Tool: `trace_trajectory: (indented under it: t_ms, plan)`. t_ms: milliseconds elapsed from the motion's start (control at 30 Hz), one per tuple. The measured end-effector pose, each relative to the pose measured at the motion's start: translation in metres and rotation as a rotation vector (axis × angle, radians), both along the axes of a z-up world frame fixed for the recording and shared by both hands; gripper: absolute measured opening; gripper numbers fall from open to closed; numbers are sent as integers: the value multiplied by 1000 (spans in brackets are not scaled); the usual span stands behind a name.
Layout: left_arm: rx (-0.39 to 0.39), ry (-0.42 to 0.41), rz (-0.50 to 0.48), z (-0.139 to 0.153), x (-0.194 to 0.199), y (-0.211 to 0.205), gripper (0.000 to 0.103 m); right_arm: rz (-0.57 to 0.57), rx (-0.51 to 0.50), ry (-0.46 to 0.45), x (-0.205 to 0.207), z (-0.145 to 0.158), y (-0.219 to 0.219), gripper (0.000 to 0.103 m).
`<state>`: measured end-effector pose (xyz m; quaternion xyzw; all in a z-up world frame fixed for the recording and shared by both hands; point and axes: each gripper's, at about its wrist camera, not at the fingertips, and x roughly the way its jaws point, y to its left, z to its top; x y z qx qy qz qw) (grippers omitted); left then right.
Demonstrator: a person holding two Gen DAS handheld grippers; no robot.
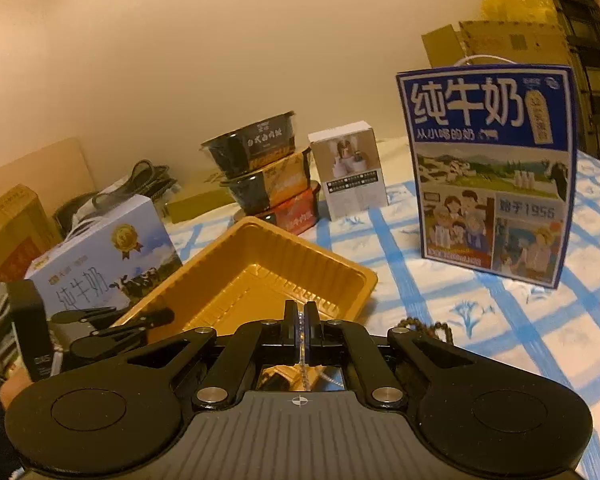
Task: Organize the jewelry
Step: 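Carry the pearl necklace over the tray and open the right tool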
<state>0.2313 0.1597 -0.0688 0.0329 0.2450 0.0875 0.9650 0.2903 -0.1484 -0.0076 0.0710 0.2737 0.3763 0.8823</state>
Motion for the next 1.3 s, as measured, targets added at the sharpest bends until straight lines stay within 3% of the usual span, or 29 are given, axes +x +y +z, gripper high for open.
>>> trace_trajectory:
  t_ms: [233,500,667,967,1067,1300]
  plan:
    - [-1,-1,0,0,-1,-1,3,-32,-2,-12,-14,17,-24,2]
    - [-5,0,3,1,0,-1,3,-40,-12,-57,-13,58,-35,2]
    - [-8,-1,4,0,0,0,3,-11,-9,-65,-7,77,-24,2]
    - [-10,-1,3,-1,1,2,3,38,85,-76,10,100,19,2]
    - [-13,0,5,-1,1,2,4,28,81,-75,20,92,39,2]
    - [-14,0,3,0,2,2,4,62,45,45,35,38,84,2]
